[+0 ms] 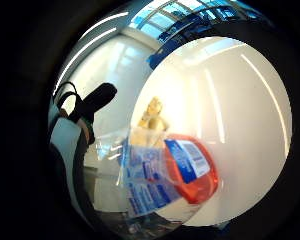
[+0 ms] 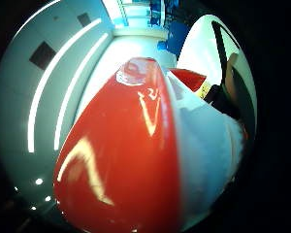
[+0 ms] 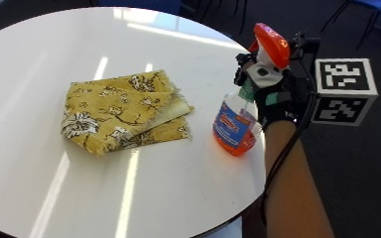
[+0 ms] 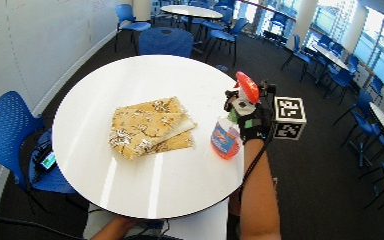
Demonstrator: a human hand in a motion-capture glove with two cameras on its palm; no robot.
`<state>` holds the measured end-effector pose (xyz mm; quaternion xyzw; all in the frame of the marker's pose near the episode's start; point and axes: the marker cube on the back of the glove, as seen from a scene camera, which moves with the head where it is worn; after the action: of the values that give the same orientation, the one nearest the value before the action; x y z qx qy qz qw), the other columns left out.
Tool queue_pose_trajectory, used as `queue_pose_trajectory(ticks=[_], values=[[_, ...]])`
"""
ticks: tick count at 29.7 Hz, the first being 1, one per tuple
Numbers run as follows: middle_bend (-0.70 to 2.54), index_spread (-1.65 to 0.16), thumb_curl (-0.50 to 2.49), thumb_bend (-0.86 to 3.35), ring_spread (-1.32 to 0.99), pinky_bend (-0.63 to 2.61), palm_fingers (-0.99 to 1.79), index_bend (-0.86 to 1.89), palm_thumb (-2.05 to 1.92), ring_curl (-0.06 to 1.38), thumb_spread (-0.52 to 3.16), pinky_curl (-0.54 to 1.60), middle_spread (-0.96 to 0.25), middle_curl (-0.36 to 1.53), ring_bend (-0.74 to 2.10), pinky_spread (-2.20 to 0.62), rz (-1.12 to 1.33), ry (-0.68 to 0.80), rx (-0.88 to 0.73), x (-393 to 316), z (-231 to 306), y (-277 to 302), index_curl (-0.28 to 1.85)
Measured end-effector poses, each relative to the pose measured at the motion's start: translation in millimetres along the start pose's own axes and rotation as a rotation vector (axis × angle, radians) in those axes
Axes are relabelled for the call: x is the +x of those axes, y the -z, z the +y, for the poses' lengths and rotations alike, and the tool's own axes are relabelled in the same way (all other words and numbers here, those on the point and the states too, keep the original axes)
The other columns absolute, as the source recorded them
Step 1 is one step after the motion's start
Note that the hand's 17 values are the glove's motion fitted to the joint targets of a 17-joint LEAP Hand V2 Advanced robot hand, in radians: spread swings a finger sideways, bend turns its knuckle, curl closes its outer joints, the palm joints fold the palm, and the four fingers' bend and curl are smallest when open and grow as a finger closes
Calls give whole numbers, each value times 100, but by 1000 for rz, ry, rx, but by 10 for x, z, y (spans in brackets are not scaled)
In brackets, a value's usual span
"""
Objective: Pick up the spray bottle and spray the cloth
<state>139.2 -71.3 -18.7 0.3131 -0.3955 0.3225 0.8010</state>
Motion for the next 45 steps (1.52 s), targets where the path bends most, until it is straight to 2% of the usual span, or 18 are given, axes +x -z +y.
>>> queue_pose_trajectory(ticks=[12, 26, 32, 40, 45], values=[[63, -32, 64, -3, -25, 46, 135, 15, 101, 48, 46, 40, -24, 55, 68, -31, 19, 26, 11, -25, 67, -170, 42], [66, -33, 68, -4, -24, 47, 134, 17, 99, 48, 45, 40, -23, 54, 70, -31, 42, -8, -11, 122, 32, -212, 44], [68, -33, 68, -3, -24, 47, 135, 17, 98, 48, 45, 40, -22, 54, 70, -31, 172, 4, -67, 114, -48, -158, 45], [68, -32, 69, -4, -23, 48, 135, 17, 97, 47, 46, 40, -22, 54, 70, -31, 444, 69, -256, -247, -321, -168, 47], [67, -32, 69, -4, -23, 48, 136, 19, 94, 47, 47, 40, -22, 54, 70, -31, 574, 76, -309, -327, -400, -234, 48]])
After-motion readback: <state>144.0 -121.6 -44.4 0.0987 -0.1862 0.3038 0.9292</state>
